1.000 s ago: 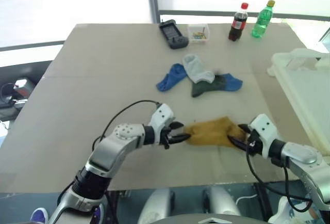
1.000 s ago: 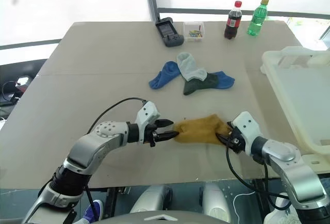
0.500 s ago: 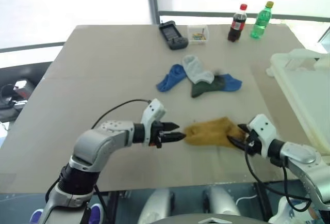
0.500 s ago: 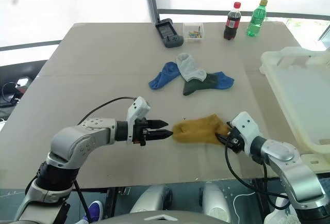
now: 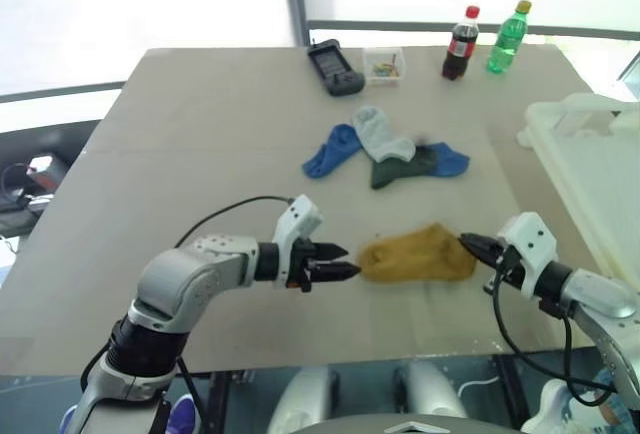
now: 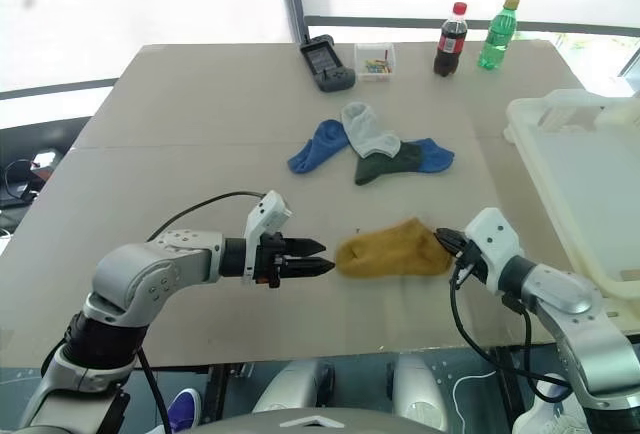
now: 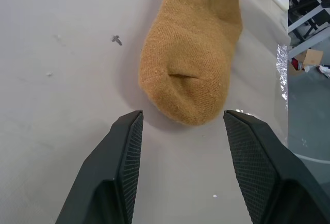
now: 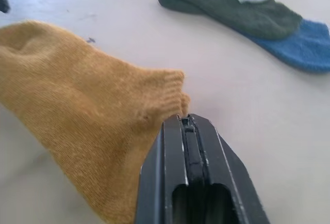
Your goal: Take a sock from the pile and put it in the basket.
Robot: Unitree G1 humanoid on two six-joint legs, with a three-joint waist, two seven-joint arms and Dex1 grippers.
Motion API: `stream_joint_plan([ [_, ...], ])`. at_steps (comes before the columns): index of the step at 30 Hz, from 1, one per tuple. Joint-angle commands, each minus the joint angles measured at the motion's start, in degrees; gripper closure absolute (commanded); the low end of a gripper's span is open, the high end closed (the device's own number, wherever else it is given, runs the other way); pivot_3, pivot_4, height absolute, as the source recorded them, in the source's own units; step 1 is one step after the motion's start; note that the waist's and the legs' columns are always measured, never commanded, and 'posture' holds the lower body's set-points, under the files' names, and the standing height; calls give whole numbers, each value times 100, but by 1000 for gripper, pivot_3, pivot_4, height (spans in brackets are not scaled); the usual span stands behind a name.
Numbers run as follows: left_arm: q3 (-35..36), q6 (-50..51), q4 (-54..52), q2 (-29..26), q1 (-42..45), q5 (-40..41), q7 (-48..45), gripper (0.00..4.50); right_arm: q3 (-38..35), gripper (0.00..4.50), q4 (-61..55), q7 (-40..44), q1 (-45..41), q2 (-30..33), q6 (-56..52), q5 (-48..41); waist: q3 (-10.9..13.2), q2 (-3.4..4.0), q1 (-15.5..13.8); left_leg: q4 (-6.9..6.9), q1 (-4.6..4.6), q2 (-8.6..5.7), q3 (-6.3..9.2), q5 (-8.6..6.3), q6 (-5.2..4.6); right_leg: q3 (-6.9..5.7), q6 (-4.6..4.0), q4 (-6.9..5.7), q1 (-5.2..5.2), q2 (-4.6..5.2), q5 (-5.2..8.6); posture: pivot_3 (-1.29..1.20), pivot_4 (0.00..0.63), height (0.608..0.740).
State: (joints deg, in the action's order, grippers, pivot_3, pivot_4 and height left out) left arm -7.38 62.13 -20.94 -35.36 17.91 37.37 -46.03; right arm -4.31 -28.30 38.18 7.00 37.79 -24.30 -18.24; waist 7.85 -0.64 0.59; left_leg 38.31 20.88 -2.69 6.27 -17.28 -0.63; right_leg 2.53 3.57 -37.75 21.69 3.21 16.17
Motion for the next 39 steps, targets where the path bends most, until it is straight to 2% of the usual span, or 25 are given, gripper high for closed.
stream_joint_plan([
  [1,57,144,-27,64,137,155,50,1878,144,4454,-190,107,-78,-17,192,35,1,0,0,0,0,0,0,0,0,-1,0,0,0,1,0,0,150,740],
  [8,98,756,159,354,331,410,317,1878,862,4454,969,223,-167,154,1068,1100,4,1,3,1,0,-5,0,0,0,-1,0,1,0,-6,0,0,150,740],
  [15,-271,956,781,805,660,150,701,1878,869,4454,1227,101,-165,31,1226,1279,2,-4,-11,6,-10,-4,0,1,1,-2,1,-4,-5,-7,0,0,150,740],
  [16,-306,1001,870,899,710,164,715,2276,852,4500,1203,72,-143,10,1203,1275,-1,-8,-10,7,-10,-4,0,1,1,-2,2,-4,-5,-7,-1,0,150,740],
  [17,-339,1011,995,1001,765,140,764,2425,839,4500,1174,46,-122,-7,1184,1277,-1,-7,-6,8,-11,-5,0,1,1,-1,2,-6,-6,-6,-1,0,150,740],
  [19,-472,979,1172,1126,856,110,733,3199,811,4500,1112,-20,-87,-50,1125,1277,-1,-8,-4,8,-12,-5,0,1,1,-1,2,-7,-6,-7,-1,0,150,740],
  [21,-514,993,1297,1273,932,141,711,4173,801,4500,1049,-63,-60,-73,1079,1274,-1,-8,-5,8,-11,-5,1,1,2,-2,2,-7,-5,-7,-1,0,150,740],
  [22,-485,1029,1368,1375,973,172,730,4421,798,4500,999,-82,-38,-83,1046,1270,-1,-8,-8,7,-10,-5,1,1,2,-1,1,-6,-6,-7,-1,0,150,740],
  [25,-290,1059,1583,1632,1062,185,843,4421,759,4500,830,-152,36,-132,928,1228,-1,-8,-15,8,-8,-8,1,2,2,-1,1,-5,-5,-7,-1,0,150,740],
  [29,582,1398,1814,1923,1199,546,1054,4421,694,4500,611,-284,95,-208,722,1195,0,-8,-11,7,-5,-5,2,2,2,-1,1,-7,-4,-5,0,0,150,740],
  [33,1305,1833,1676,1867,1320,1013,1035,4421,664,4500,443,-458,63,-304,528,1226,0,-8,-2,6,-4,-3,5,3,5,-3,1,-7,-2,-5,0,0,150,740],
  [39,1431,2199,1416,1713,1404,1462,872,4421,647,4500,269,-544,-26,-376,309,1176,1,-8,-1,6,-2,-7,5,3,6,-3,1,-4,-2,-6,0,0,150,740],
])
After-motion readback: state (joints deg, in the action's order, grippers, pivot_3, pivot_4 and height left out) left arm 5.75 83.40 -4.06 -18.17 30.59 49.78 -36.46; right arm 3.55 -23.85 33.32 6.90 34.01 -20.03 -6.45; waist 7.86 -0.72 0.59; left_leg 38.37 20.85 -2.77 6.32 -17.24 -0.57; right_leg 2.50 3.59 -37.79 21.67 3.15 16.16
